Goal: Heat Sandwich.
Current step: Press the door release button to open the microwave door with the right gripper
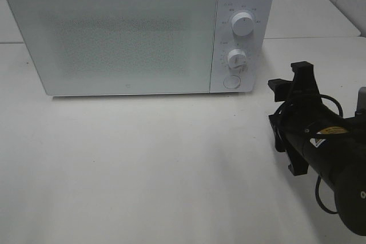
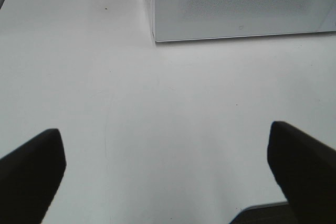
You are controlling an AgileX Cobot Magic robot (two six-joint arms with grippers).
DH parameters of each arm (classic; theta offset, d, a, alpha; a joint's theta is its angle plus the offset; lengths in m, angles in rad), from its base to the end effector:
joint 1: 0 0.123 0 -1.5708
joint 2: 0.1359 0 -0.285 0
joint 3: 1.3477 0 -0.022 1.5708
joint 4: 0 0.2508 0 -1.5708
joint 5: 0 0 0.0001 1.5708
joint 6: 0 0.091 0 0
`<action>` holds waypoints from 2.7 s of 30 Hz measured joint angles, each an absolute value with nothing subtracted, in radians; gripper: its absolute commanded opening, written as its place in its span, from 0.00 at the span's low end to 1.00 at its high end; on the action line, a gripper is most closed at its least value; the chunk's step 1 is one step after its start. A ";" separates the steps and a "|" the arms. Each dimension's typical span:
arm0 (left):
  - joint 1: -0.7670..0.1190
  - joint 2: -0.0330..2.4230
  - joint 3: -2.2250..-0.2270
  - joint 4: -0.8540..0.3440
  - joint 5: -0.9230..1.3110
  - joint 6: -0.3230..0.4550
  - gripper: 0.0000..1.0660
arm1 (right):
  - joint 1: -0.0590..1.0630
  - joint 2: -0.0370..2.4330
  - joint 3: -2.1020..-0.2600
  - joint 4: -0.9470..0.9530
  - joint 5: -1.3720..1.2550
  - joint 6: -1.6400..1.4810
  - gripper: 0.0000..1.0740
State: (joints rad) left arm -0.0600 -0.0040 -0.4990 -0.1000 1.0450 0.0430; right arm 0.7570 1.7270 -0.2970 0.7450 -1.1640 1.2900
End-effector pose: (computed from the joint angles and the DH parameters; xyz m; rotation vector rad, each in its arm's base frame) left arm -0.0054 -0.0076 0.2786 0.1080 2.0211 -0.1301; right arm 0.2047 0.1155 0.1353 1.2397 1.4928 1.0492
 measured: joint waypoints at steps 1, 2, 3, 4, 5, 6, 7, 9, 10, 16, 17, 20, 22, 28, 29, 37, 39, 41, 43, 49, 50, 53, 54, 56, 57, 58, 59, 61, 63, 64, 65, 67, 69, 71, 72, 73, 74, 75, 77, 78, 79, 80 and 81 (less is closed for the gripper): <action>-0.060 -0.004 -0.499 -0.100 1.045 0.043 0.97 | 0.757 1.727 -0.297 0.745 -1.164 1.296 0.43; -0.060 -0.004 -0.499 -0.100 1.045 0.043 0.97 | 0.757 1.727 -0.297 0.745 -1.164 1.296 0.43; -0.060 -0.004 -0.499 -0.100 1.045 0.043 0.97 | 0.757 1.727 -0.297 0.745 -1.164 1.308 0.31; -0.060 -0.004 -0.499 -0.100 1.045 0.043 0.97 | 0.757 1.727 -0.297 0.745 -1.164 1.310 0.25; -0.060 -0.004 -0.499 -0.100 1.045 0.043 0.97 | 0.757 1.727 -0.297 0.745 -1.164 1.310 0.18; -0.060 -0.004 -0.499 -0.100 1.045 0.043 0.97 | 0.757 1.727 -0.297 0.745 -1.164 1.310 0.12; -0.060 -0.004 -0.499 -0.100 1.045 0.043 0.97 | 0.757 1.727 -0.297 0.745 -1.164 1.310 0.12; -0.060 -0.004 -0.499 -0.100 1.045 0.043 0.97 | 0.757 1.727 -0.297 0.745 -1.164 1.311 0.00; -0.060 -0.004 -0.499 -0.100 1.045 0.043 0.97 | 0.757 1.727 -0.297 0.745 -1.164 1.311 0.00; -0.060 -0.004 -0.499 -0.100 1.045 0.043 0.97 | 0.757 1.727 -0.297 0.745 -1.164 1.311 0.01; -0.060 -0.004 -0.499 -0.100 1.045 0.043 0.97 | 0.757 1.727 -0.297 0.745 -1.164 1.311 0.01; -0.060 -0.004 -0.499 -0.100 1.045 0.043 0.97 | 0.757 1.727 -0.297 0.745 -1.158 1.311 0.02; -0.060 -0.004 -0.499 -0.100 1.045 0.043 0.97 | 0.757 1.727 -0.297 0.745 -1.153 1.311 0.03; -0.060 -0.004 -0.499 -0.100 1.045 0.043 0.97 | 0.757 1.728 -0.307 0.745 -1.069 1.312 0.03; -0.060 -0.004 -0.499 -0.100 1.045 0.043 0.97 | 0.757 1.728 -0.316 0.743 -1.046 1.312 0.03; -0.060 -0.004 -0.499 -0.100 1.045 0.043 0.97 | 0.757 1.760 -0.400 0.740 -0.967 1.293 0.03; -0.060 -0.004 -0.499 -0.100 1.045 0.043 0.97 | 0.741 1.803 -0.432 0.706 -0.960 1.297 0.03; -0.060 -0.004 -0.499 -0.100 1.045 0.043 0.97 | 0.733 1.819 -0.443 0.690 -0.954 1.309 0.02; -0.060 -0.004 -0.499 -0.100 1.045 0.043 0.97 | 0.708 1.853 -0.477 0.651 -0.943 1.331 0.00; -0.060 -0.004 -0.499 -0.100 1.045 0.043 0.97 | 0.659 1.893 -0.543 0.603 -0.930 1.339 0.00; -0.060 -0.004 -0.499 -0.100 1.045 0.043 0.97 | 0.659 1.893 -0.543 0.603 -0.930 1.339 0.00; -0.060 -0.004 -0.499 -0.100 1.045 0.043 0.97 | 0.628 1.908 -0.576 0.601 -0.905 1.339 0.00; -0.060 -0.004 -0.499 -0.100 1.045 0.043 0.97 | 0.621 1.911 -0.585 0.599 -0.898 1.339 0.00; -0.060 -0.004 -0.499 -0.100 1.045 0.043 0.97 | 0.613 1.917 -0.595 0.596 -0.892 1.339 0.00; -0.060 -0.004 -0.499 -0.100 1.045 0.043 0.97 | 0.595 1.927 -0.611 0.579 -0.885 1.339 0.00; -0.060 -0.004 -0.499 -0.100 1.045 0.043 0.97 | 0.588 1.933 -0.622 0.569 -0.885 1.339 0.00; -0.060 -0.004 -0.499 -0.100 1.045 0.043 0.97 | 0.581 1.942 -0.632 0.560 -0.883 1.339 0.00; -0.060 -0.004 -0.499 -0.100 1.045 0.043 0.97 | 0.570 1.958 -0.655 0.549 -0.877 1.339 0.00; -0.060 -0.004 -0.499 -0.100 1.045 0.043 0.97 | 0.563 1.973 -0.676 0.546 -0.867 1.339 0.00; -0.060 -0.004 -0.499 -0.100 1.045 0.043 0.97 | 0.557 1.979 -0.687 0.544 -0.862 1.339 0.00; -0.060 -0.004 -0.499 -0.100 1.045 0.043 0.97 | 0.557 1.979 -0.687 0.544 -0.862 1.339 0.00; -0.060 -0.004 -0.499 -0.100 1.045 0.043 0.97 | 0.546 2.000 -0.715 0.537 -0.844 1.339 0.00; -0.060 -0.004 -0.499 -0.100 1.045 0.043 0.97 | 0.543 2.006 -0.725 0.532 -0.839 1.339 0.00; -0.060 -0.004 -0.499 -0.100 1.045 0.043 0.97 | 0.540 2.032 -0.752 0.523 -0.835 1.339 0.00; -0.060 -0.004 -0.499 -0.100 1.045 0.043 0.97 | 0.540 2.039 -0.762 0.523 -0.834 1.339 0.00; -0.060 -0.004 -0.499 -0.100 1.045 0.043 0.97 | 0.538 2.049 -0.771 0.523 -0.833 1.339 0.00; -0.060 -0.004 -0.499 -0.100 1.045 0.043 0.97 | 0.538 2.049 -0.771 0.523 -0.833 1.339 0.00; -0.060 -0.004 -0.499 -0.100 1.045 0.043 0.97 | 0.534 2.065 -0.786 0.521 -0.830 1.339 0.00; -0.060 -0.004 -0.499 -0.100 1.045 0.043 0.97 | 0.531 2.080 -0.799 0.521 -0.826 1.339 0.00; -0.060 -0.004 -0.499 -0.100 1.045 0.043 0.97 | 0.527 2.083 -0.804 0.521 -0.826 1.339 0.00; -0.060 -0.004 -0.499 -0.100 1.045 0.043 0.97 | 0.527 2.083 -0.804 0.521 -0.826 1.339 0.00; -0.060 -0.004 -0.499 -0.100 1.045 0.043 0.97 | 0.521 2.088 -0.811 0.520 -0.823 1.339 0.00; -0.060 -0.004 -0.499 -0.100 1.045 0.043 0.97 | 0.518 2.090 -0.815 0.522 -0.823 1.339 0.00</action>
